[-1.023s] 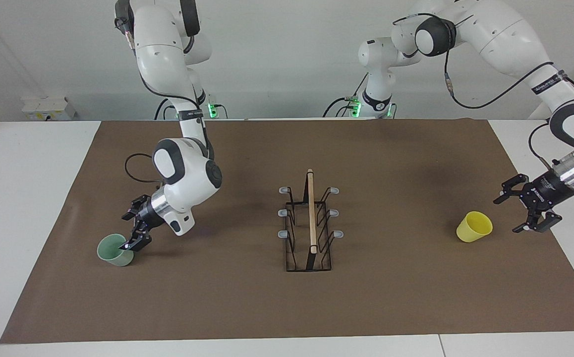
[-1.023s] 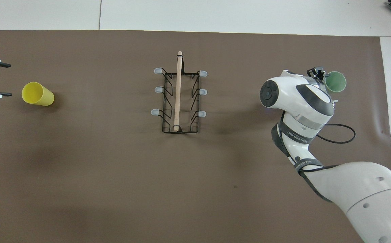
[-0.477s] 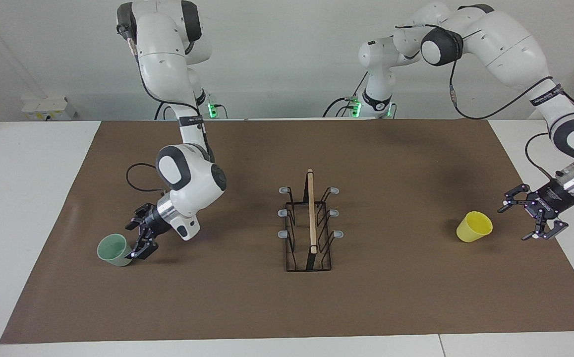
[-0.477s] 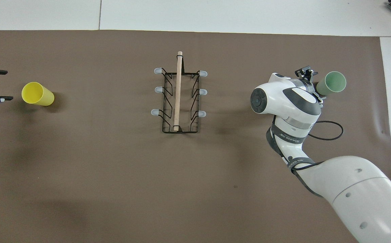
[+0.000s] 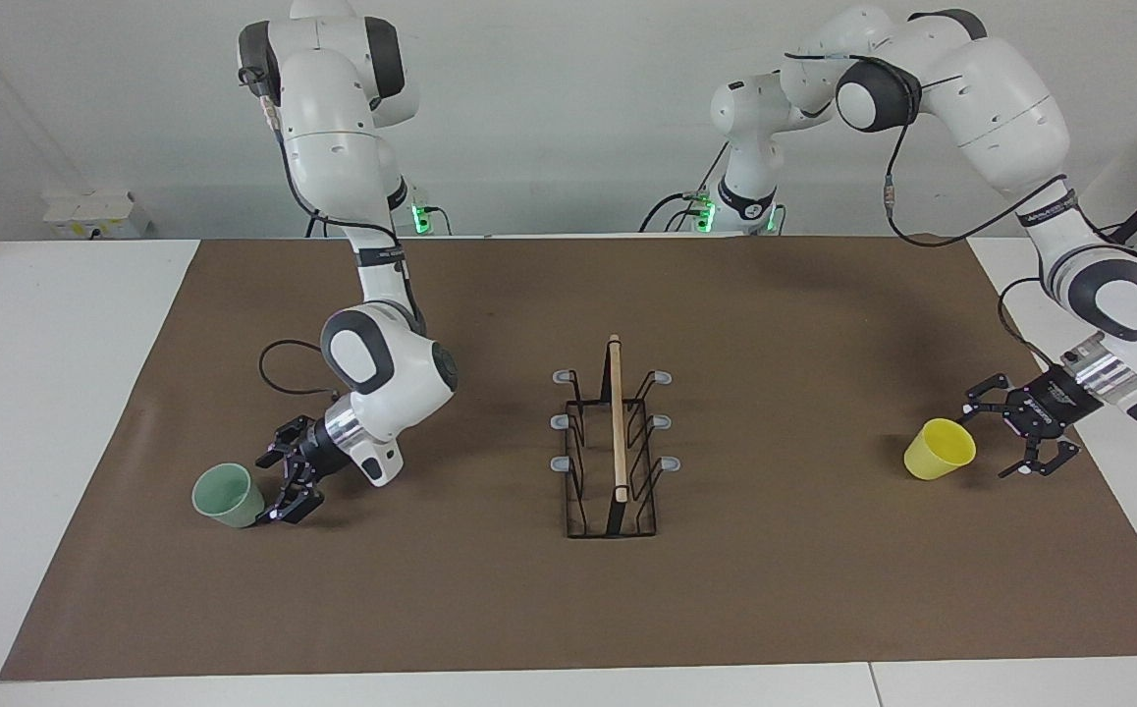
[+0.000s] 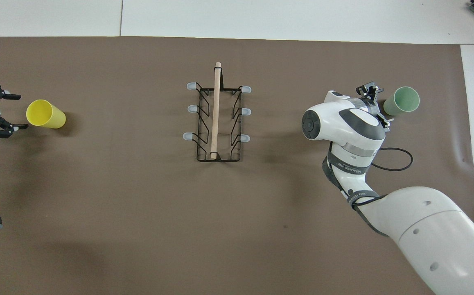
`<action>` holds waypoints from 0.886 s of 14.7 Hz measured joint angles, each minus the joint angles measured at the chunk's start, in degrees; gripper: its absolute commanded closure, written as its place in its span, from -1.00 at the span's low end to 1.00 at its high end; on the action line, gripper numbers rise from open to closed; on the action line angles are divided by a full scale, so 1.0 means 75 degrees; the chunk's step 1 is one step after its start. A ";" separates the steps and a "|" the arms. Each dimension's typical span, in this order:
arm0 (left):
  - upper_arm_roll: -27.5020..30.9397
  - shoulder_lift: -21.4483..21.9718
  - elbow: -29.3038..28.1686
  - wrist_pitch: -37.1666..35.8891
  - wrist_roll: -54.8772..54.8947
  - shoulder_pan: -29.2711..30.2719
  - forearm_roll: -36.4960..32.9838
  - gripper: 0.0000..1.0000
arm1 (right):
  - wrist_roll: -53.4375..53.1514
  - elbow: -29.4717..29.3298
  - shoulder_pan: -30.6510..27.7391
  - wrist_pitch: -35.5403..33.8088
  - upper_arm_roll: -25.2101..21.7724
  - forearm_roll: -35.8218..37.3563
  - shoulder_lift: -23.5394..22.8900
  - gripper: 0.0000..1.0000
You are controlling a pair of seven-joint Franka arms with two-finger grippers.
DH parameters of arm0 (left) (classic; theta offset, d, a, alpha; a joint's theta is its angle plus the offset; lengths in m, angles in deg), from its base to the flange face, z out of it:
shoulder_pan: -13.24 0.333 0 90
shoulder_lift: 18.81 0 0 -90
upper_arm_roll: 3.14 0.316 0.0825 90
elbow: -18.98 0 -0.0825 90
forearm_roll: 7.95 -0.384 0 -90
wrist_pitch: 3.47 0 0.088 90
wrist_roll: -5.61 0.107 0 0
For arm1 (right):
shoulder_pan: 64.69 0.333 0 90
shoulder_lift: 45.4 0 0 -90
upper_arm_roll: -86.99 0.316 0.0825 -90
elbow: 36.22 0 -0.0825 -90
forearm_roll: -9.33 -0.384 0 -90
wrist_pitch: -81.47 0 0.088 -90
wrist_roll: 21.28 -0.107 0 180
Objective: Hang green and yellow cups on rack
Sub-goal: 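Grasp the green cup with the right gripper while the left grasps yellow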
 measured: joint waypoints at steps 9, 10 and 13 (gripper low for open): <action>-0.0038 0.0728 -0.2042 0.0988 0.0913 -0.0301 0.2167 -1.00 | -0.1062 0.0564 -0.0795 0.0869 -0.0017 0.2052 -0.0043 -1.00; -0.0045 0.0763 -0.2191 0.1192 0.0978 -0.0371 0.2392 -1.00 | -0.1138 0.0598 -0.0868 0.0986 -0.0019 0.2176 -0.0043 -1.00; -0.0056 0.0786 -0.2368 0.1839 0.1016 -0.0633 0.2868 -1.00 | -0.1497 0.0629 -0.1041 0.1172 -0.0020 0.2497 -0.0042 -0.18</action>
